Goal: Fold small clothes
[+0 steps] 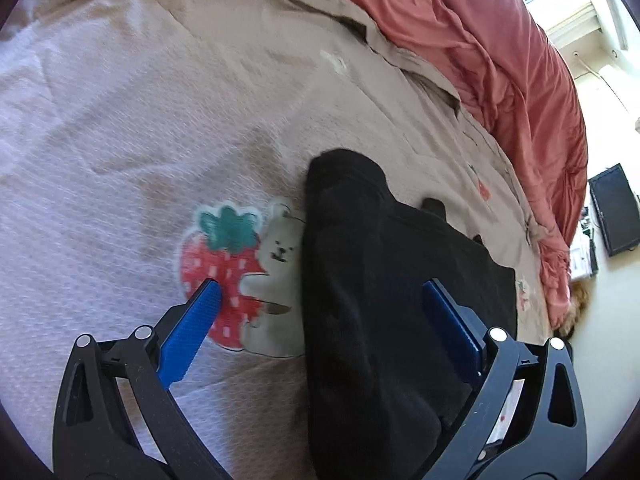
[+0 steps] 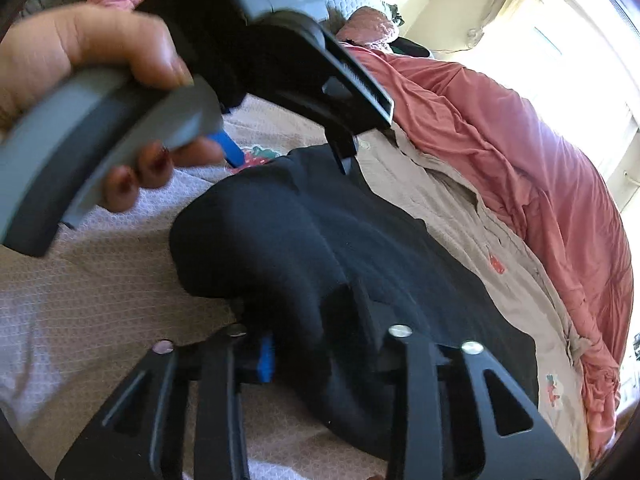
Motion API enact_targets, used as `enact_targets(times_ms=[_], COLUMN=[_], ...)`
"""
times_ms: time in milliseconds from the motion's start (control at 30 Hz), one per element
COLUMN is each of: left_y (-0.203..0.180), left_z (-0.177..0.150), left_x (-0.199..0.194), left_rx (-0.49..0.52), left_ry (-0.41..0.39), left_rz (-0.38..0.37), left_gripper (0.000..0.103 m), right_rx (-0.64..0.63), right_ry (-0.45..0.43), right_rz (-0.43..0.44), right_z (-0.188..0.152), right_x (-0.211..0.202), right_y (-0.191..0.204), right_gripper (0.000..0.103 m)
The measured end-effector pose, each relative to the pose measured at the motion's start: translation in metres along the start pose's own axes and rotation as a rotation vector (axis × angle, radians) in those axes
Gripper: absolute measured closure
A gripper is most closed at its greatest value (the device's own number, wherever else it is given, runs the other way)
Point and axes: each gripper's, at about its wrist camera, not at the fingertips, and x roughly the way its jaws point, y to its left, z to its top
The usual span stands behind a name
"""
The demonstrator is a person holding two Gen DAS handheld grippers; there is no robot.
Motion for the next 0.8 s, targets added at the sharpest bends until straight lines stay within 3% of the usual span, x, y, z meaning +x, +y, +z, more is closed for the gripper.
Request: enact_targets(times_ms=[133, 167, 200, 300, 367, 433, 533, 667, 800], left_y=[-0.005, -0.005, -0.005, -0.008, -0.014, -0.024, -0.037, -0.050, -0.062], left_z=[-0.001, 0.000, 0.000, 0.000, -0.003, -0.008, -0.016, -0.019, -0.027], left_x=[0.006, 0.007, 0.009, 0.015, 0.020, 0.025, 0.028, 0.019, 0.007], left_rx=[0.010, 0.009, 0.006, -0.004, 0.003, 0.064, 0.126, 0.163, 0.178], left_ry=[0.003, 0.004, 0.007, 0.035, 0.064, 0.070, 0.074, 0.039, -0.008], left_rz=[-0.027, -0.032, -0.040, -0.091, -0.126, -0.089, -0.075, -0.074, -0.078], left_gripper=[0.010, 0.014, 0.019, 0.051, 0.052, 0.052, 0.063, 0.074, 0.078], right_rx=[0.028, 0.034, 0.041, 0.064, 0.073, 0.081, 0.086, 0.097, 0.119], right_ry=[-0.015, -0.018, -0.019, -0.019, -0.022, -0.021, -0.014, -0.029, -0.046], right_rz=[0.013, 0.014, 0.016, 0.028, 0.028, 0.028, 0.027, 0.016, 0.006], right_z=[0.002, 0.002, 0.002, 0.002, 0.002, 0.001, -0.001, -0.003, -0.007], right_x=[-0.004, -0.005, -0.005, -0.006, -0.007, -0.007, -0.007, -0.015, -0.027], right_y=[-0.006, -0.007, -0.008, -0.010, -0.011, -0.011, -0.011, -0.016, -0.027], right_gripper=[0.081, 0.081, 0.081, 0.081, 0.081, 0.081, 0.081, 0.082, 0.083])
